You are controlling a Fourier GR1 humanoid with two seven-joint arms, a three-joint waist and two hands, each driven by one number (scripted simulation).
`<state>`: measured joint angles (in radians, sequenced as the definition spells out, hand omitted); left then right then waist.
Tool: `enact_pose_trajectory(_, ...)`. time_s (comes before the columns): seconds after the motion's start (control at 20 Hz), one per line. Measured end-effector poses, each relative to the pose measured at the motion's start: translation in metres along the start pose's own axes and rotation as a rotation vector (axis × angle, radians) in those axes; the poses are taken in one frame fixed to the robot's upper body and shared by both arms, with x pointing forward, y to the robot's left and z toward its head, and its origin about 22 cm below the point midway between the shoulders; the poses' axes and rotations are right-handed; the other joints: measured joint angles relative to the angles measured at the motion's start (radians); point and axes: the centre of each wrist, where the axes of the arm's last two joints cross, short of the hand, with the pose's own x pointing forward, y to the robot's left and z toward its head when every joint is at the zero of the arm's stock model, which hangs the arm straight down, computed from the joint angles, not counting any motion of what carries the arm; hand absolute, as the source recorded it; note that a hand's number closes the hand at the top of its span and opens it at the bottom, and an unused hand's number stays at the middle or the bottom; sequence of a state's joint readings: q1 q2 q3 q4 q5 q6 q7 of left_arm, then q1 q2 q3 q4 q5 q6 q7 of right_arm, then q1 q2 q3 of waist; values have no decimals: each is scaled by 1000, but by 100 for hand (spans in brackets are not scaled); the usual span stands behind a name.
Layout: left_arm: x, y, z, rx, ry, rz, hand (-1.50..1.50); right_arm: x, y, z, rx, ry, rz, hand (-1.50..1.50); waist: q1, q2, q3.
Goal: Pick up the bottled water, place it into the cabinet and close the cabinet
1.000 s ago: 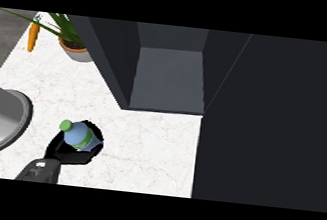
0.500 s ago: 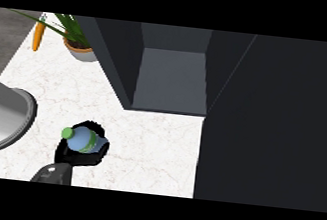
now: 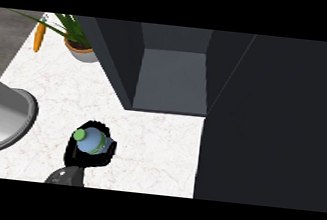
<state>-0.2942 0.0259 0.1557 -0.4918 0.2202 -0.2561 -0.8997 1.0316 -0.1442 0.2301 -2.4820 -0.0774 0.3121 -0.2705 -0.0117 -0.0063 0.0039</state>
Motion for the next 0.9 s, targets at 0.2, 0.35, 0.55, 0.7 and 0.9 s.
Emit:
enact_pose_trajectory(0.2, 3, -23, -11, -26, -3, 33, 150, -1, 0, -1, 2, 0, -6, -150, 2, 0, -2)
enact_pose_trajectory(0.35, 12, -46, -27, -48, -2, 45, 150, -3, -1, -4, -1, -8, -8, -150, 5, -1, -3)
enact_pose_trajectory(0.55, 32, -77, -47, -75, -8, 32, 150, -3, -2, -3, -11, -8, -8, -150, 5, -1, -3)
enact_pose_trajectory(0.7, 49, -102, -64, -98, -33, -32, 150, -3, -4, -4, -11, -6, 4, -150, 5, 0, -3)
enact_pose_trajectory(0.9, 66, -136, -76, -104, -56, -87, 150, -4, -5, -5, -10, -11, -1, -150, 1, 1, -3)
